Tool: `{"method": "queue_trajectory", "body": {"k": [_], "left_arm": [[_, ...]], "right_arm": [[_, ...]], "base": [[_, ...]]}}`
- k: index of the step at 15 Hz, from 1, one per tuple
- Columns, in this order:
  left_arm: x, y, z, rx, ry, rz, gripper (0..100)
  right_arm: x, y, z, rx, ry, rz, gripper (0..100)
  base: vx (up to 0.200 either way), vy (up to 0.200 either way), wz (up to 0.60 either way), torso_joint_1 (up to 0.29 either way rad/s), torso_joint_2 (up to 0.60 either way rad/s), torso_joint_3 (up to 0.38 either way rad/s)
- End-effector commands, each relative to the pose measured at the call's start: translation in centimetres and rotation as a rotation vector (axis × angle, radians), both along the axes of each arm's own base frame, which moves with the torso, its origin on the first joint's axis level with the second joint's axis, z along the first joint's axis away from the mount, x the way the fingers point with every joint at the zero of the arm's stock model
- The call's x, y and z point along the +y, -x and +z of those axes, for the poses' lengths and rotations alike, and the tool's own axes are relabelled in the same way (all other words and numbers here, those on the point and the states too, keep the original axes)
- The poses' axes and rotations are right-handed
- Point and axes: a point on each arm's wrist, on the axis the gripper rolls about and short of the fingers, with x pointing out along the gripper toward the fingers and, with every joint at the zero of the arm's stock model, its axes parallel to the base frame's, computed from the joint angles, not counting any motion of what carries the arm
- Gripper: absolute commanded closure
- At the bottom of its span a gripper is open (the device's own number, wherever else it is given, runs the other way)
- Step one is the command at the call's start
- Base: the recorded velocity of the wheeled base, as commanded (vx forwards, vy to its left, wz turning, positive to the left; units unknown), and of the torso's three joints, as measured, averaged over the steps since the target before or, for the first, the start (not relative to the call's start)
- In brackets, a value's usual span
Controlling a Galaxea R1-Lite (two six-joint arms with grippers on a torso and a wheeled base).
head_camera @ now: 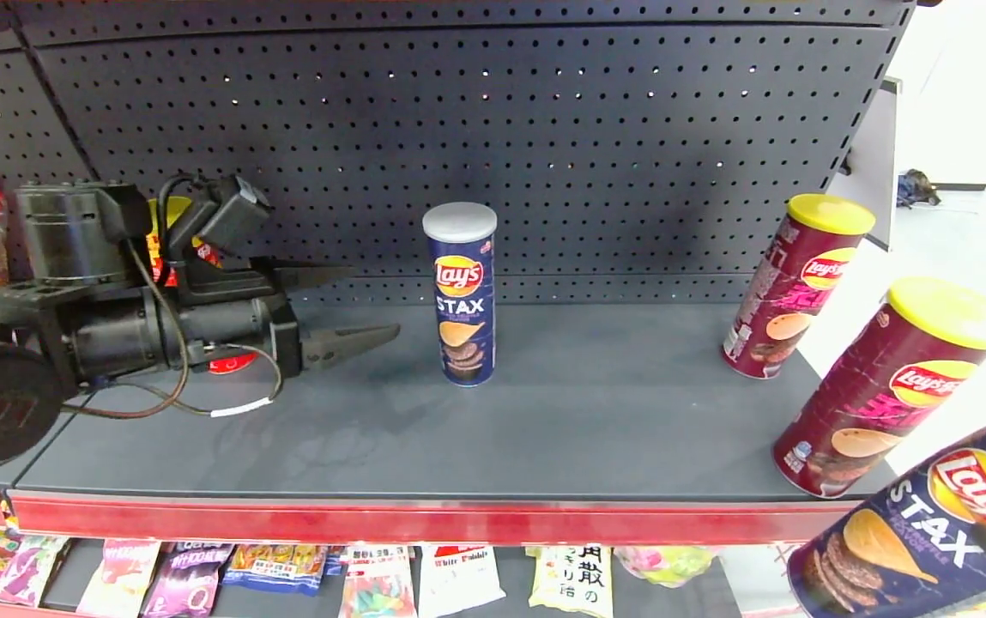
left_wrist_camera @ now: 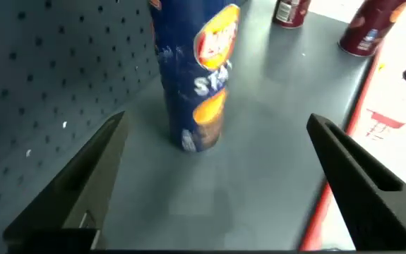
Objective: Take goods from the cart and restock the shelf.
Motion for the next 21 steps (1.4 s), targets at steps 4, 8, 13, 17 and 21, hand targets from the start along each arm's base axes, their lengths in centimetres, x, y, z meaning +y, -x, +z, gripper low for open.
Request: {"method": "queue_trajectory", "body": {"k": [4,8,13,17,21], "left_arm": [[-3.1,-6.5,-1.4,-0.032,-0.008,-0.079,0],[-4.6,-9.1,-1.6,-0.059,0.004,-0.118,0],[-6.1,-10.8,-1.6,-0.07,0.01,-0.147,0],[-7.0,-10.6,-1.6,-0.071,0.014,-0.182,0],[-7.0,-10.6,-1.5,-0.072,0.015,-0.183,0]], "right_arm": [[0.0,0.0,0.4,-0.009,-0.002,-0.006,100],[0.0,0.1,0.4,-0.007,-0.002,-0.009,100],[0.0,0.1,0.4,-0.009,-0.002,-0.009,100],[-0.1,0.1,0.4,-0.009,-0.002,-0.012,100],[-0.1,0.1,0.4,-0.009,-0.002,-0.012,100]], "base": [[0.0,0.0,0.0,0.0,0.0,0.0],[0.0,0.0,0.0,0.0,0.0,0.0],[0.0,0.0,0.0,0.0,0.0,0.0],[0.0,0.0,0.0,0.0,0.0,0.0],[0.0,0.0,0.0,0.0,0.0,0.0]]}}
